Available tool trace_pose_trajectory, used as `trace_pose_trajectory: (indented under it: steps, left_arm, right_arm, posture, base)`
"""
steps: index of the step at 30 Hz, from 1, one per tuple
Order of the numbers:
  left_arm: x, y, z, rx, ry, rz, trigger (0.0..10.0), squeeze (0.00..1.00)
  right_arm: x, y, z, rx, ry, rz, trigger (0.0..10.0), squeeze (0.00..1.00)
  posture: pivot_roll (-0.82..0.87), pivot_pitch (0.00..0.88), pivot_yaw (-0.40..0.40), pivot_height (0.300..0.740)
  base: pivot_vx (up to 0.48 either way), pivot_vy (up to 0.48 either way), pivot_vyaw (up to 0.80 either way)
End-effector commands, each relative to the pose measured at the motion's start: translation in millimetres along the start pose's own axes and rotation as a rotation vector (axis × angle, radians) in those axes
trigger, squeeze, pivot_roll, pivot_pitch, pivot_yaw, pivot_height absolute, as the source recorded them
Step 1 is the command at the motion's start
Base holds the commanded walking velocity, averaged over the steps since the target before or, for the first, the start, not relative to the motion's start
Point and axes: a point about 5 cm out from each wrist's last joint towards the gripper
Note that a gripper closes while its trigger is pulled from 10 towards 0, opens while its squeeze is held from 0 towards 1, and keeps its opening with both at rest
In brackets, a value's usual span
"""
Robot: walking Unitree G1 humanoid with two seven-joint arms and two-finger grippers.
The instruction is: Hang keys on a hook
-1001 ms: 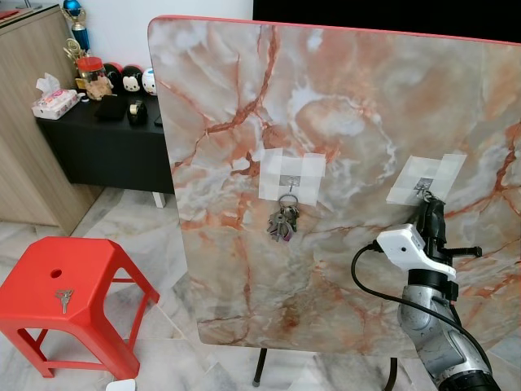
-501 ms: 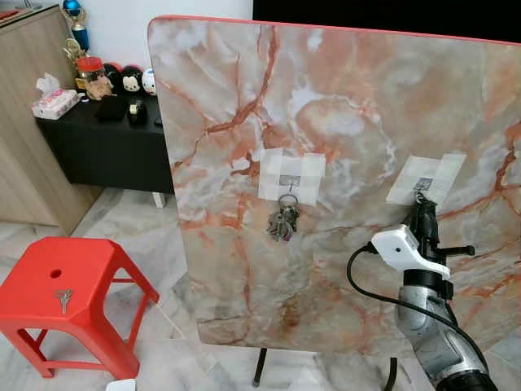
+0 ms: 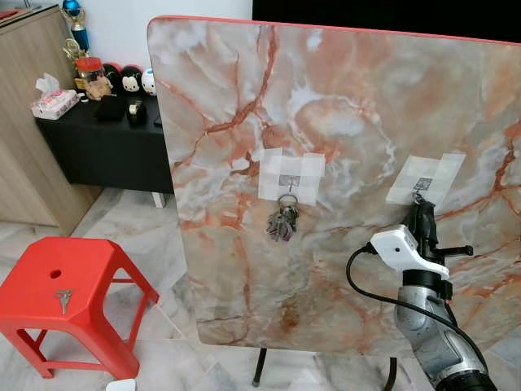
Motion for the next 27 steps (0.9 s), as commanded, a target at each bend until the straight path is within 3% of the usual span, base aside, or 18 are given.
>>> trace_pose_trajectory:
  steps: [1,27]
  left_arm:
    - [-0.8,-4.3,-0.6,0.020,0.002,0.006,10.0,0.00]
    - [-3.0,-3.0,-0.2,0.008,-0.003,0.008,10.0,0.00]
  right_arm:
    - [2.0,-4.1,-1.0,0.030,0.018,-0.001,10.0,0.00]
    - [5.4,-5.6,-4.3,0.038,0.044,0.013,10.0,0.00]
  posture:
    - [0.19,0.000,-0.082,0.740]
    - [0.19,0.000,-0.083,0.740]
  base:
    - [0.000,0.000,0.00]
    - [0.000,0.000,0.00]
Point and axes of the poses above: a point about 5 cm out from each wrist's last joint towards the gripper, its own z axis pointing out of the wrist towards the gripper, its own y axis along the axis of the wrist's last joint, x = y × z, and after that the axes turned 11 degrees about -z, right-handed
